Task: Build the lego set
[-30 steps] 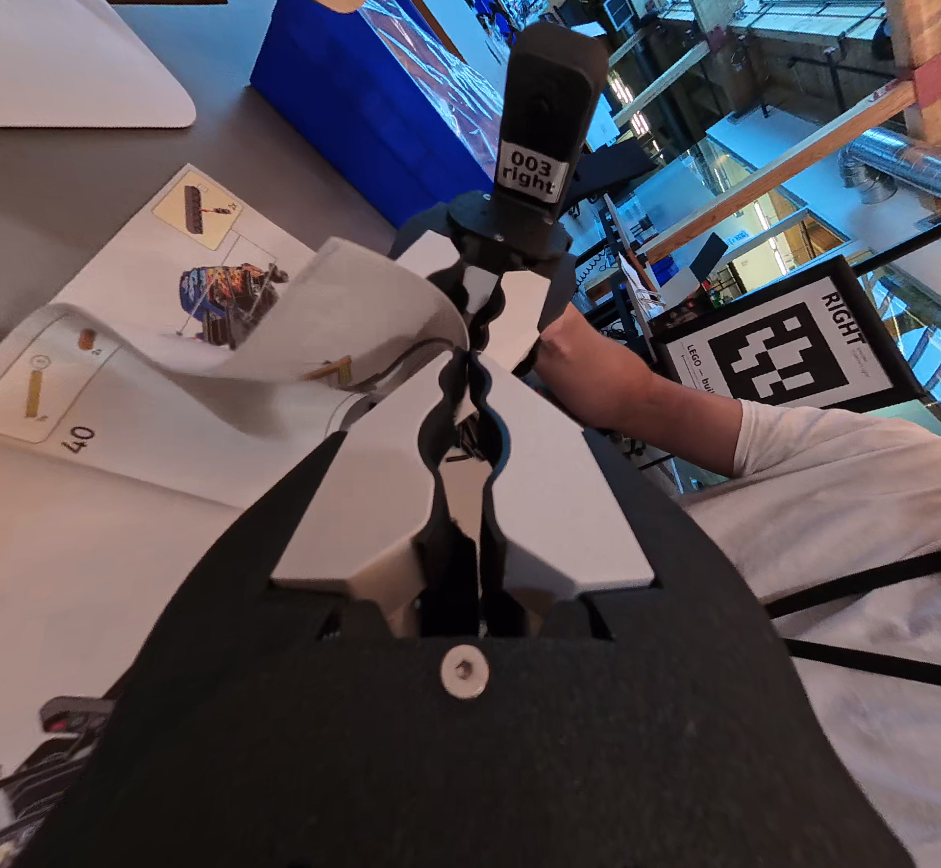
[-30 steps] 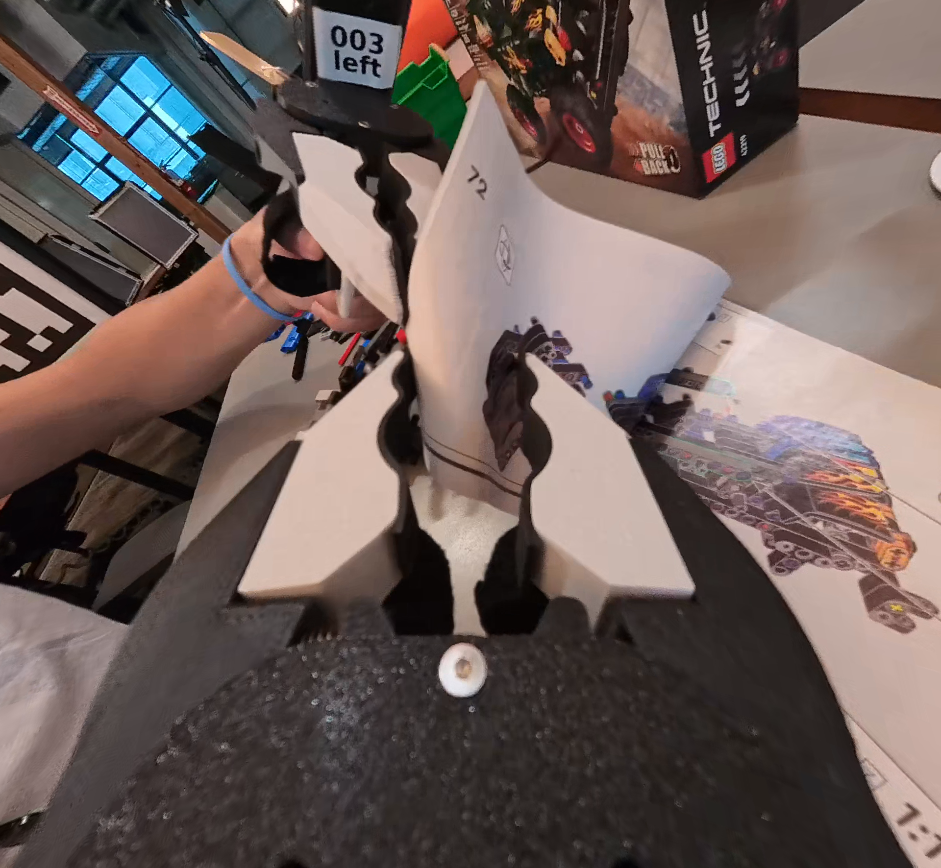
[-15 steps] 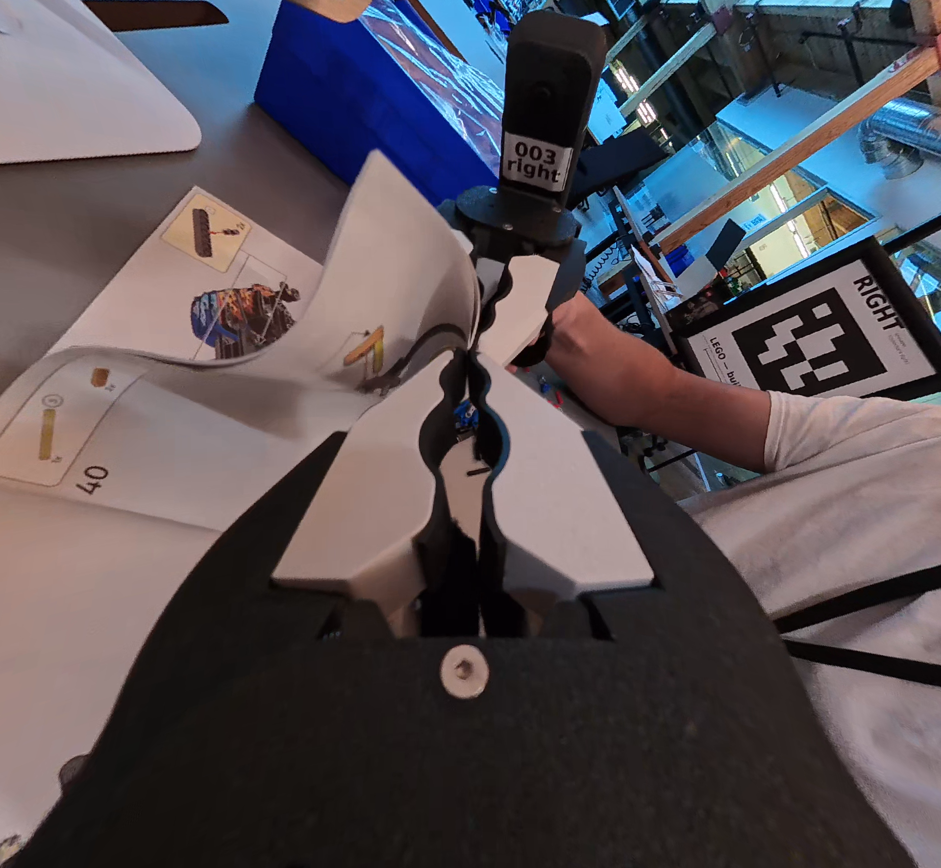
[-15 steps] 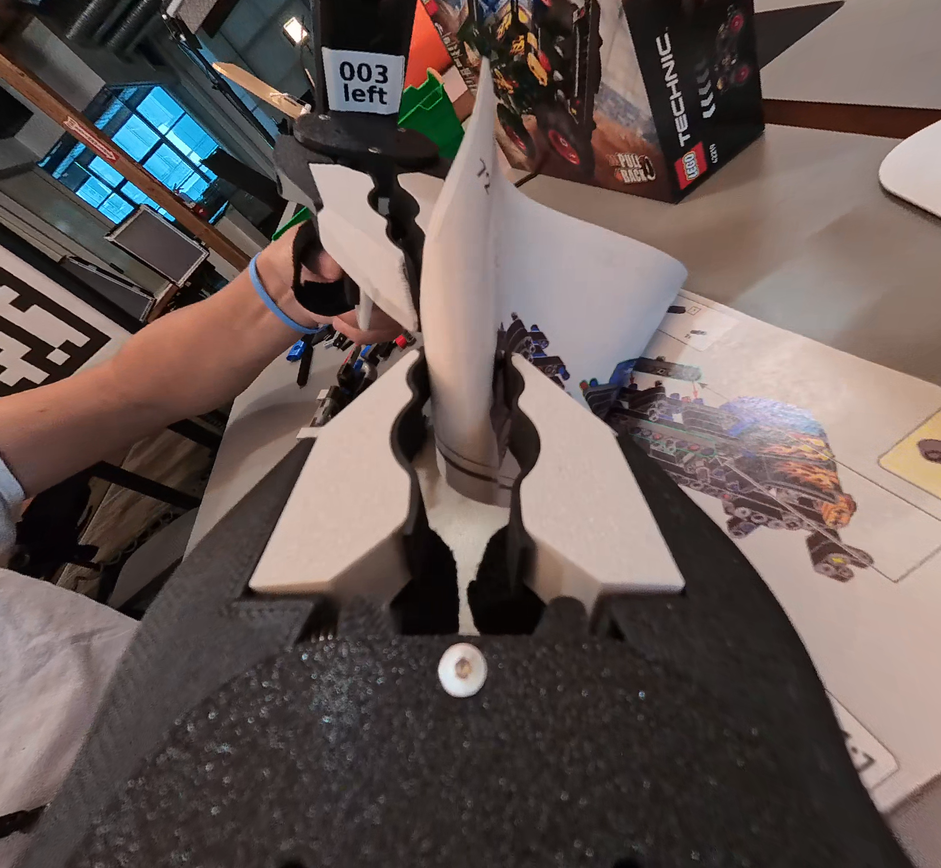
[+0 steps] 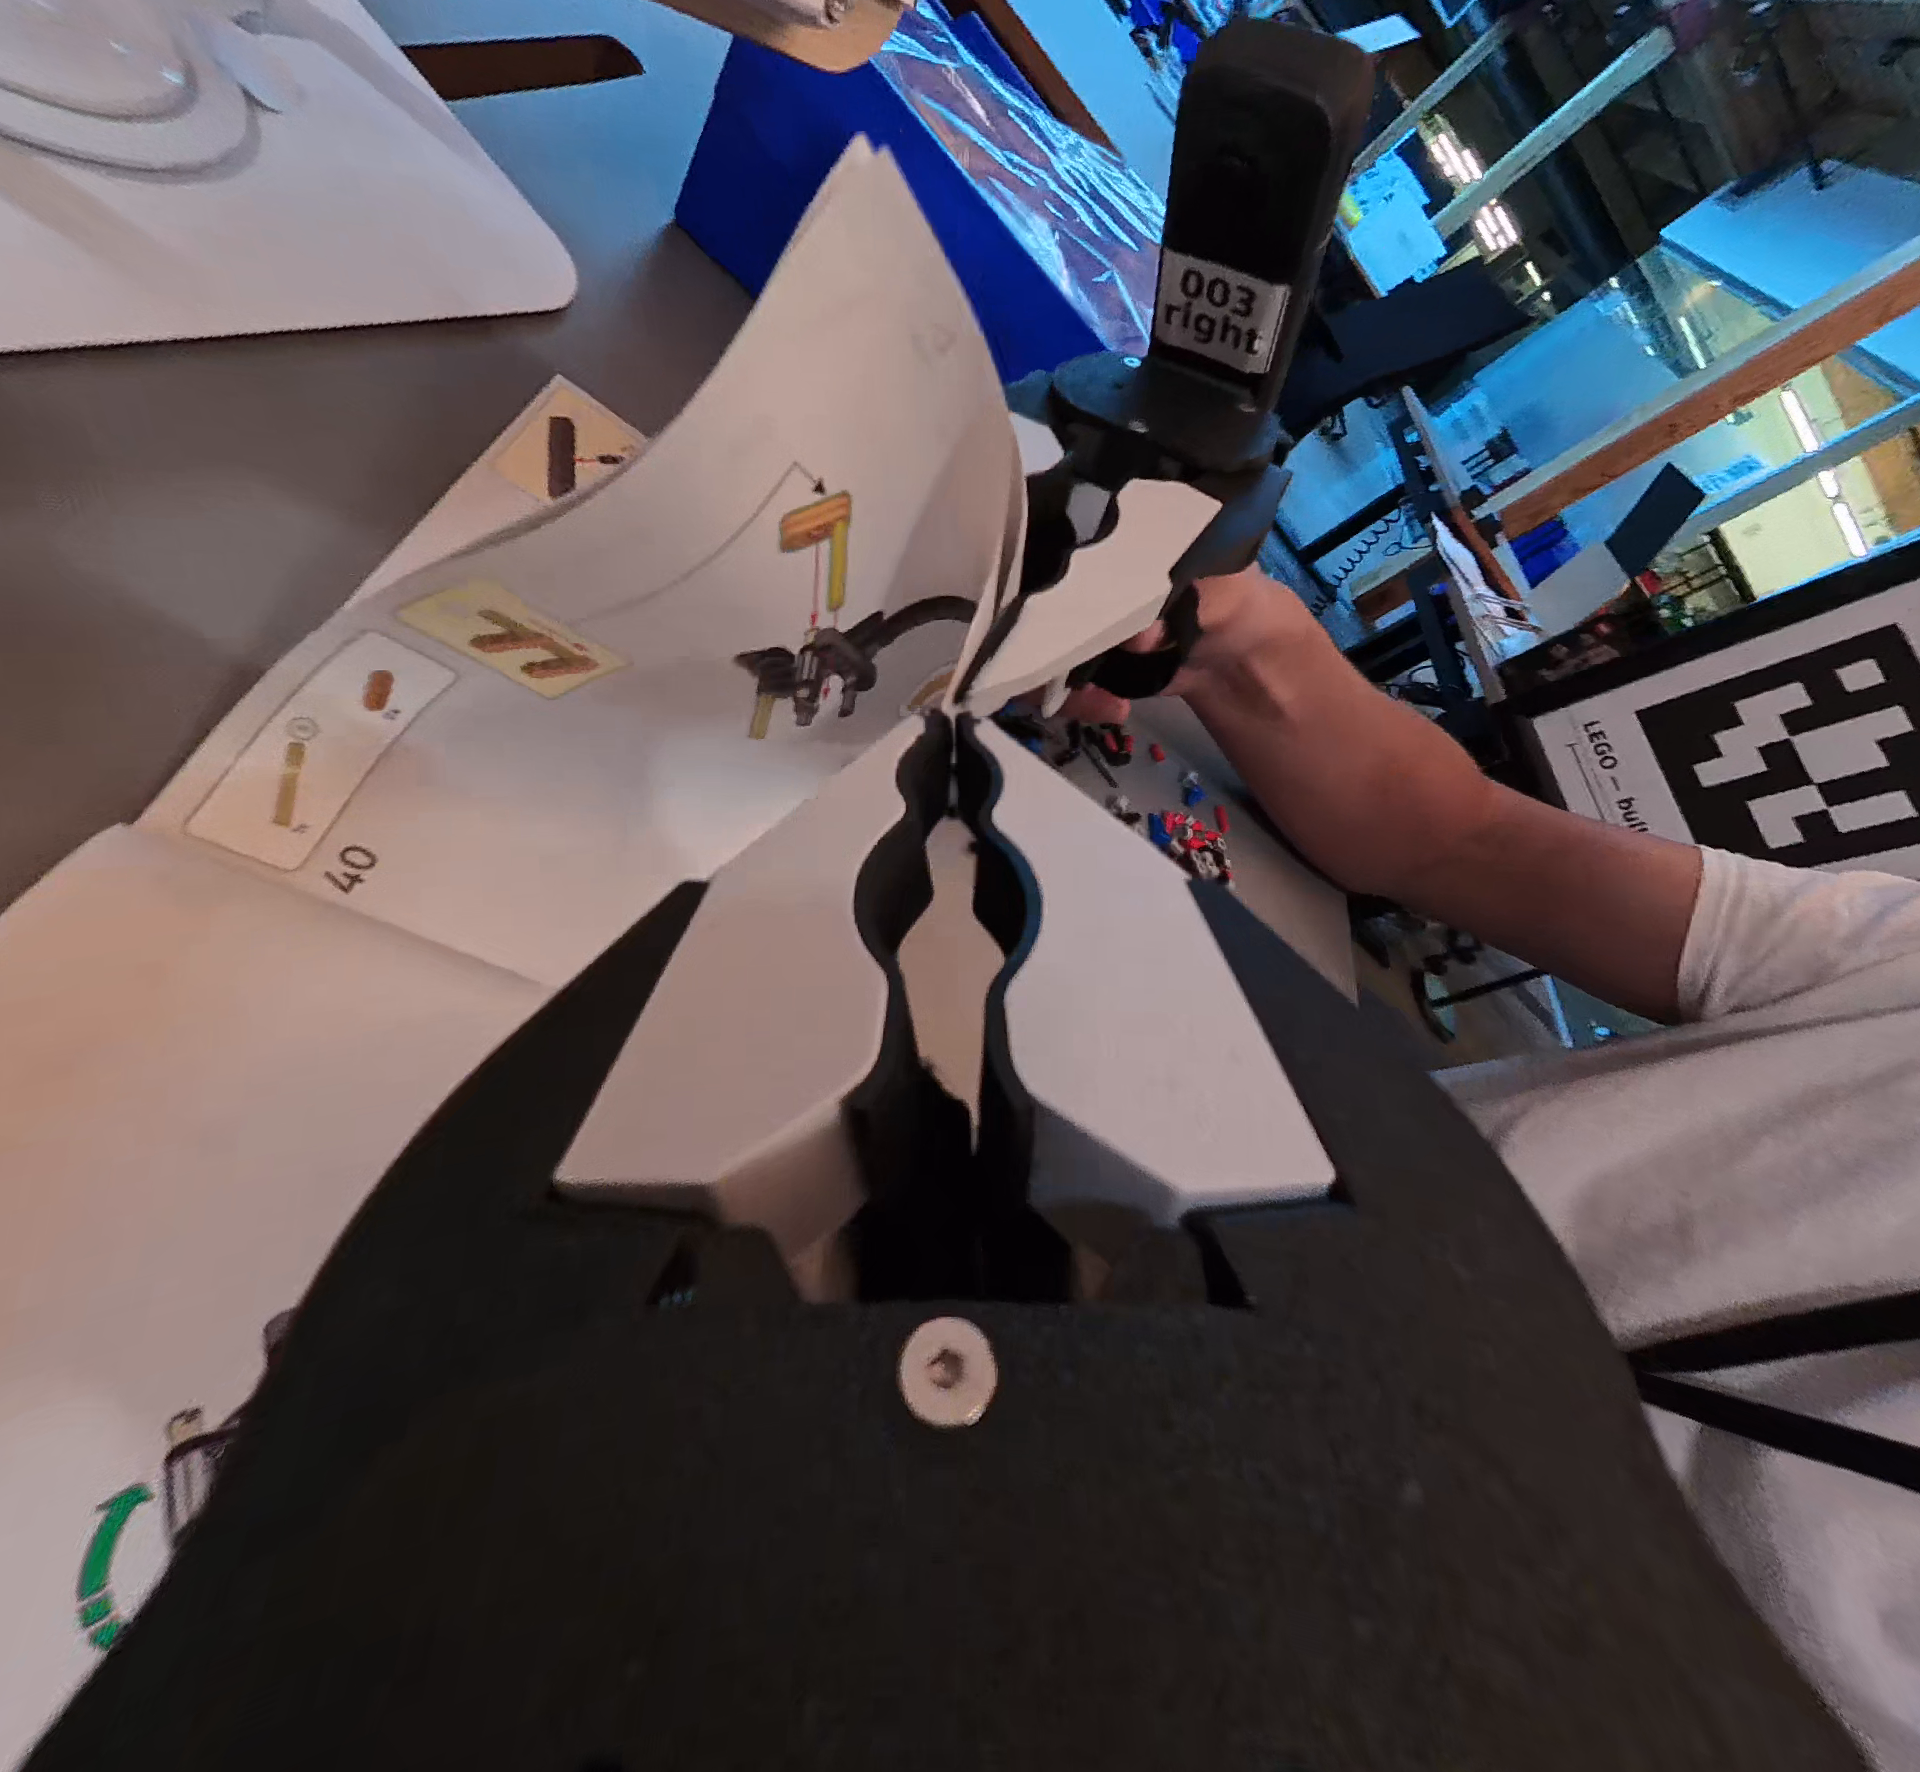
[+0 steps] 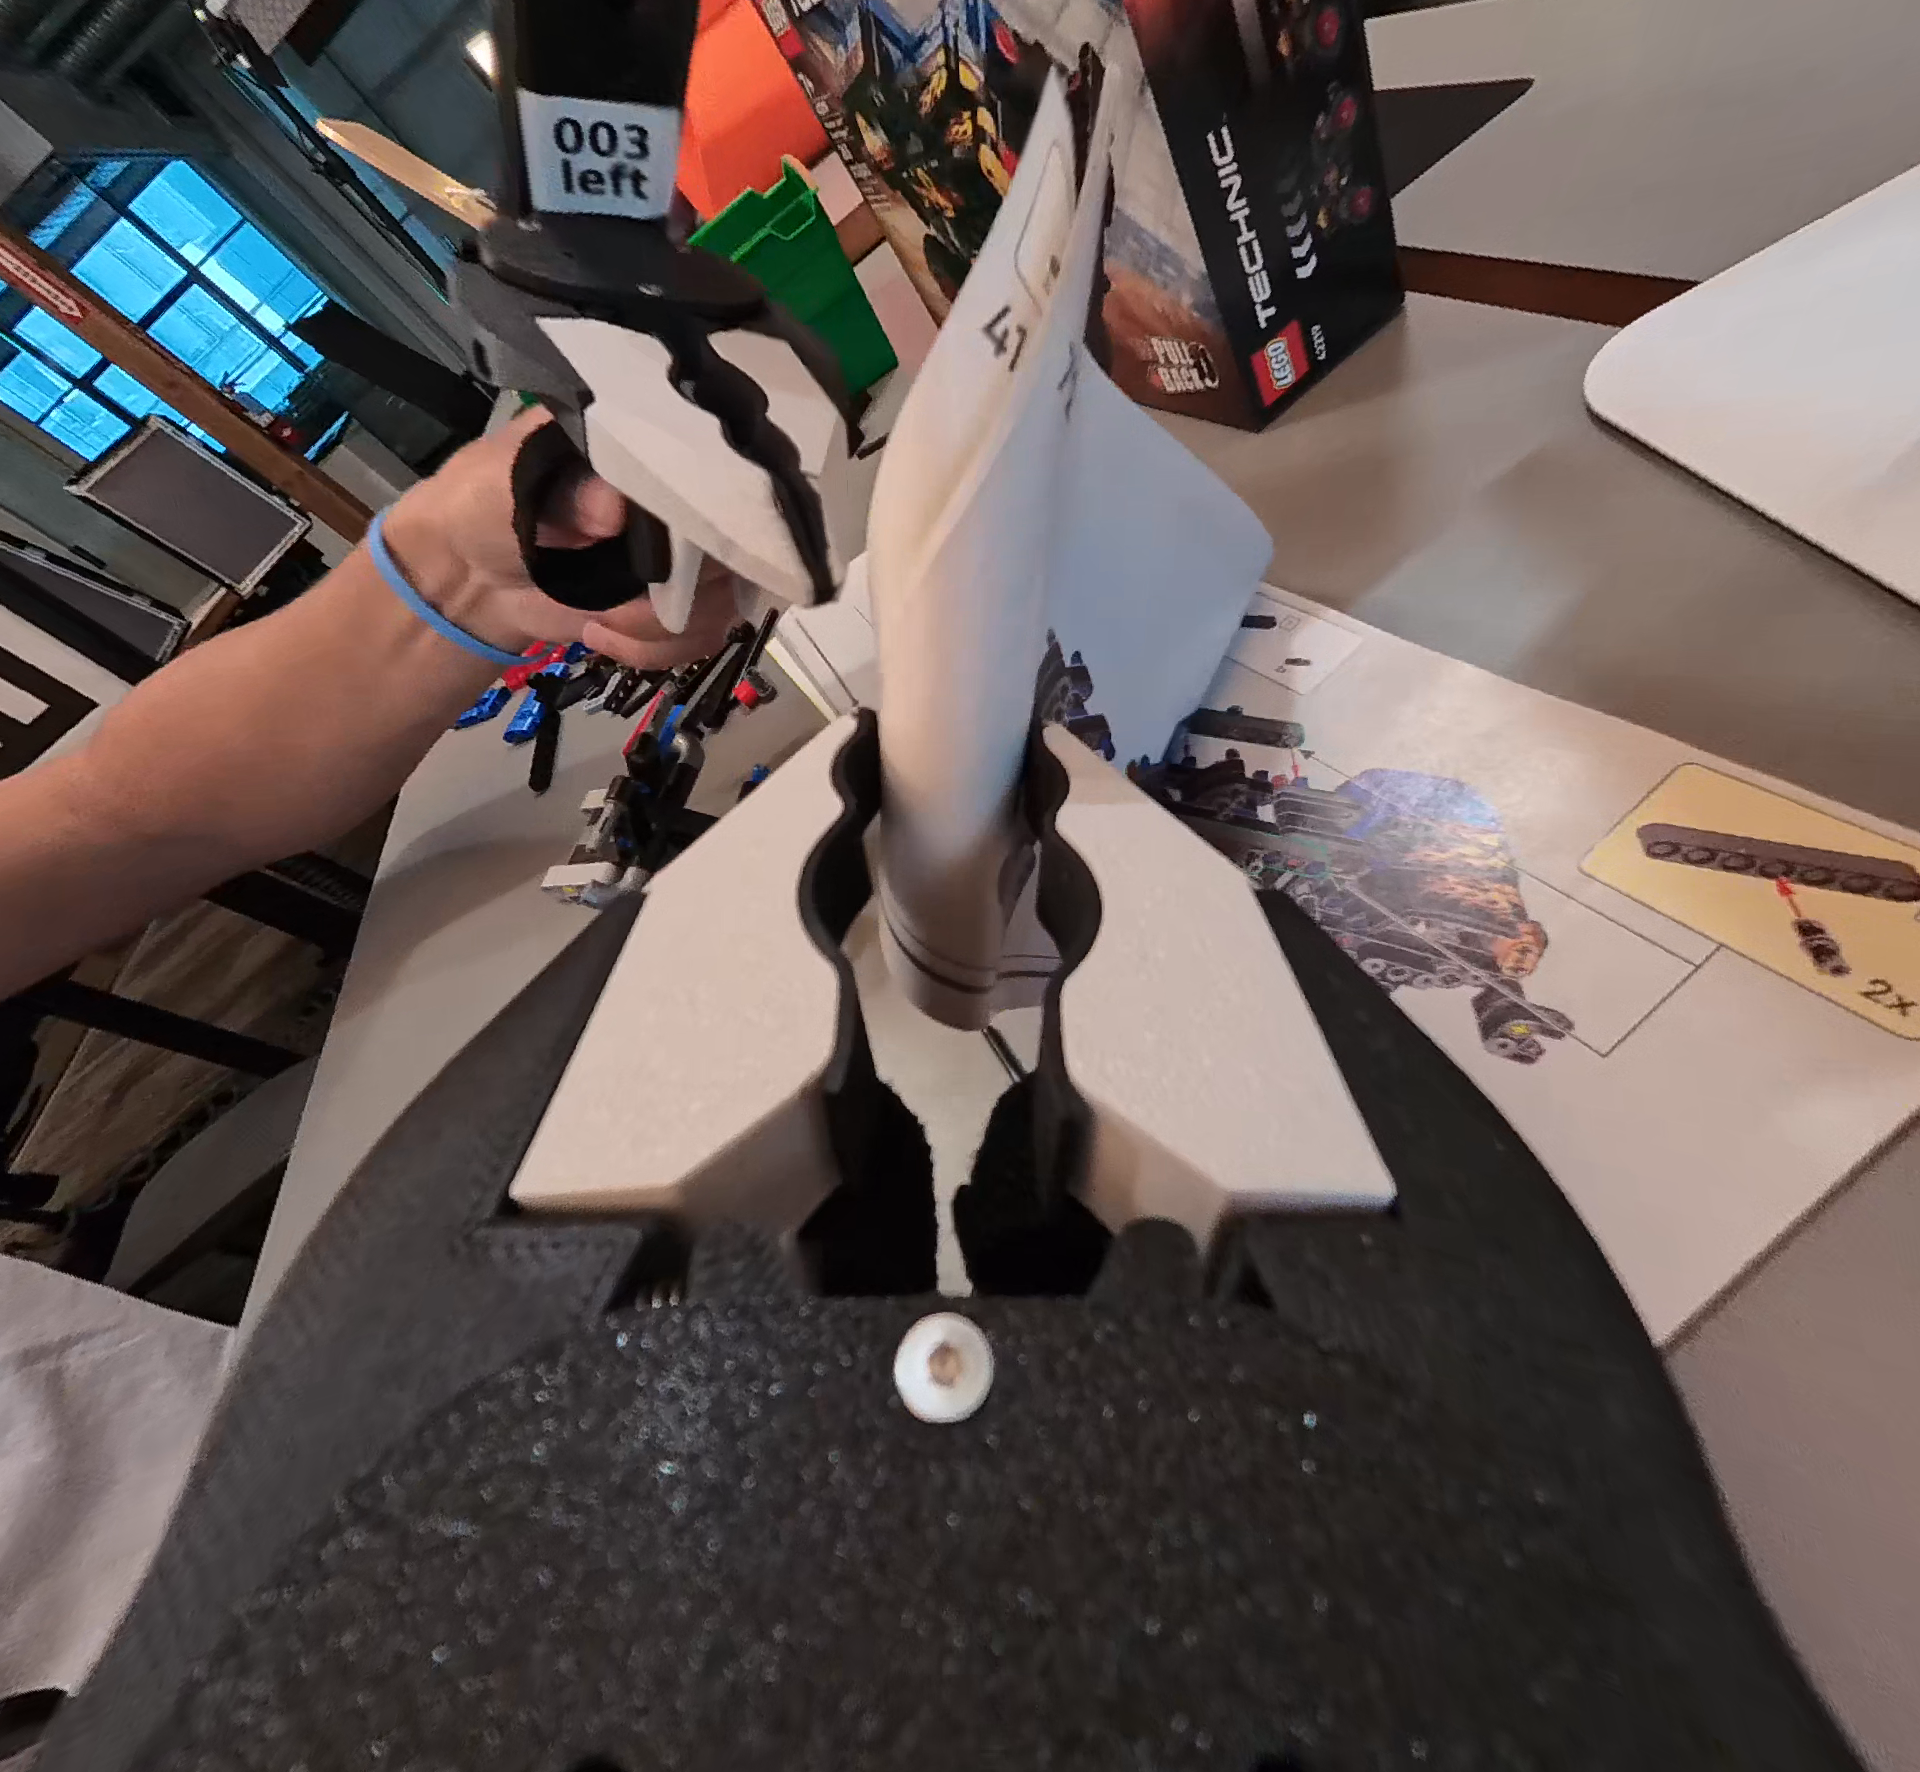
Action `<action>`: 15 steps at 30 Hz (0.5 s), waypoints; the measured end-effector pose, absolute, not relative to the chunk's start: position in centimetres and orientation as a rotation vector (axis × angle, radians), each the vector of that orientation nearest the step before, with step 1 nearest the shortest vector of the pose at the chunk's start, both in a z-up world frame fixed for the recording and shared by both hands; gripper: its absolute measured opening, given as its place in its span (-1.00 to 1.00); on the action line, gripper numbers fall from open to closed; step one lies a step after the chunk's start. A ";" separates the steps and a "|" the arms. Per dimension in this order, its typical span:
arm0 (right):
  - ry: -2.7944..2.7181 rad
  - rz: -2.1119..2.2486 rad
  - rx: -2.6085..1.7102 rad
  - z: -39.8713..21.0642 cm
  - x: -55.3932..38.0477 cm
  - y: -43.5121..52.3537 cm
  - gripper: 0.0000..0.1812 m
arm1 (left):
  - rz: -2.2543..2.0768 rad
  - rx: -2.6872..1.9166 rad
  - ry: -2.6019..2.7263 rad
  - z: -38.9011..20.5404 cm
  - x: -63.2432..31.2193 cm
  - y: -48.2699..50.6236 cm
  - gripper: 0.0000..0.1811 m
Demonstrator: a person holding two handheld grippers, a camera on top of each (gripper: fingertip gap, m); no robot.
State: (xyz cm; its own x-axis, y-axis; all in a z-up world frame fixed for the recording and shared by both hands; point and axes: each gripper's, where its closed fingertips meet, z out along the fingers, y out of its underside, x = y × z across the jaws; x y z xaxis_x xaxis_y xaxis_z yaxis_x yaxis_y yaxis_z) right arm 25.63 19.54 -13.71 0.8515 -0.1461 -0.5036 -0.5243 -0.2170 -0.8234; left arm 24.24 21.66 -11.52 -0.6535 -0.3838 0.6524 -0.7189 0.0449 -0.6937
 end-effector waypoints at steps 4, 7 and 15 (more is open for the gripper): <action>0.494 0.351 -1.817 -14.3 25.1 20.0 -0.69 | 1.577 1.120 -2.160 -12.0 24.4 20.4 -0.71; 0.466 0.329 -1.831 -14.3 24.6 20.3 -0.69 | 1.510 1.131 -2.230 -13.0 24.7 19.6 -0.73; 0.530 0.237 -1.839 -14.4 26.3 19.0 -0.60 | 1.532 1.204 -2.195 -12.5 24.9 21.7 -1.00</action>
